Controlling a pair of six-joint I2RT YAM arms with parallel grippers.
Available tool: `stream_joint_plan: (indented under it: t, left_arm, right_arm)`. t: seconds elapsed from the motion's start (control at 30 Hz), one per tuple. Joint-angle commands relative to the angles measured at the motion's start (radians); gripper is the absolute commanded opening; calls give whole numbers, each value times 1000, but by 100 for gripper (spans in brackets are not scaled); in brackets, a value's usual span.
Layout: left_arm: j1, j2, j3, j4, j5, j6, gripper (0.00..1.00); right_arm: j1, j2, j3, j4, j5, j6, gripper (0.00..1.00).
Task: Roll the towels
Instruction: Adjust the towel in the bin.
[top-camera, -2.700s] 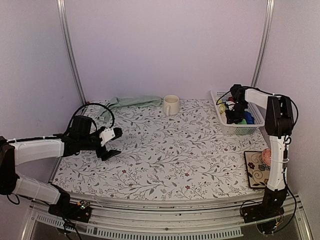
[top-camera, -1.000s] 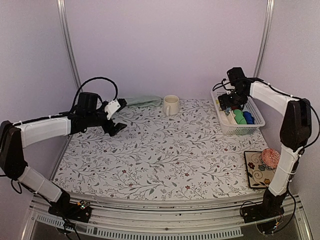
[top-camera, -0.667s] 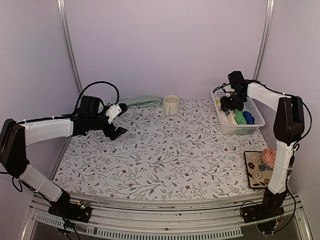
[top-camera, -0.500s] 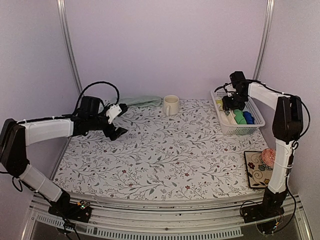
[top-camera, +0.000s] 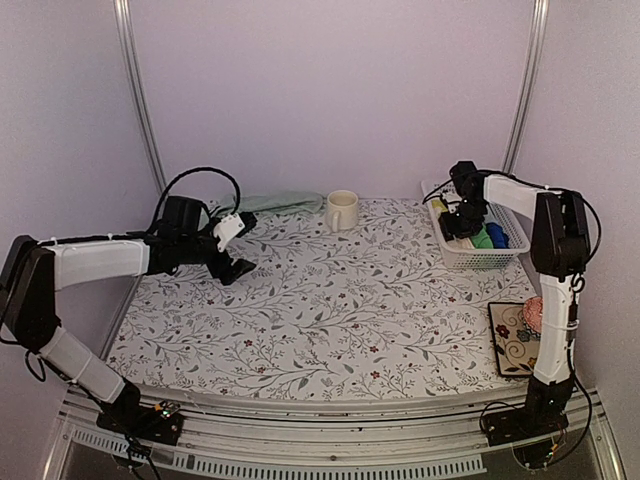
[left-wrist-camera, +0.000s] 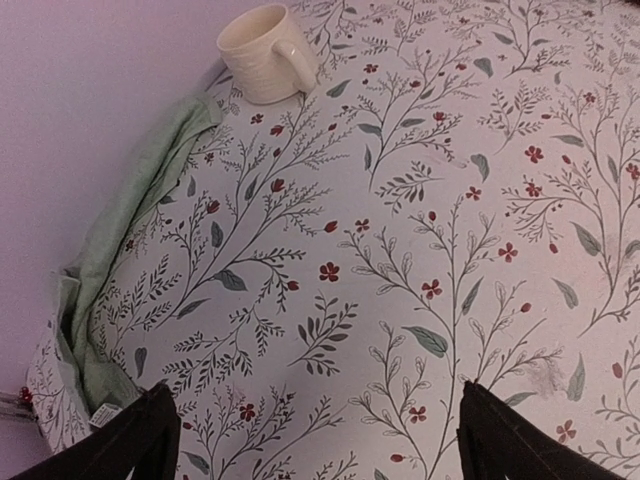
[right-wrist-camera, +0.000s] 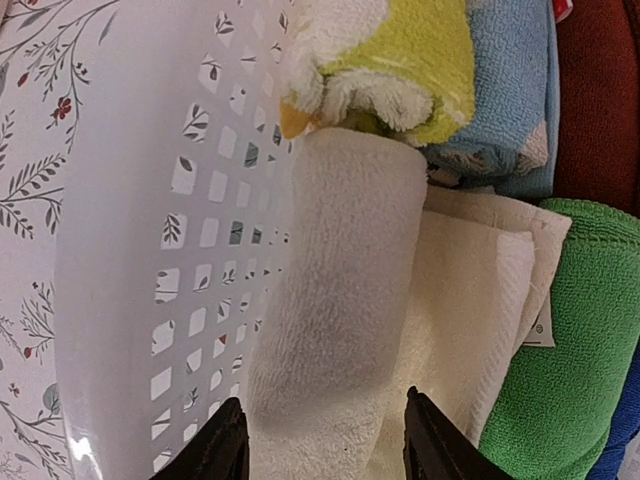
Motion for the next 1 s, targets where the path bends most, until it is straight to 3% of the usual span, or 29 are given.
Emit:
stream_joint_plan:
  t: [0.0, 0.37, 0.8, 0.97]
  left_arm:
    - [0, 16, -11, 28, 11, -5, 97]
    - [0, 22, -14, 36, 9, -3, 97]
    - [-1, 15, -22, 39, 20, -2, 97]
    - [0, 10, -24, 38, 20, -1, 97]
  right_arm:
    - [3, 37, 43, -31, 7, -12, 53]
    - [1, 96, 87, -67, 1, -3, 36]
    - [-26, 84, 81, -72, -27, 18, 8]
    - [-69, 45, 23, -14, -167, 25, 4]
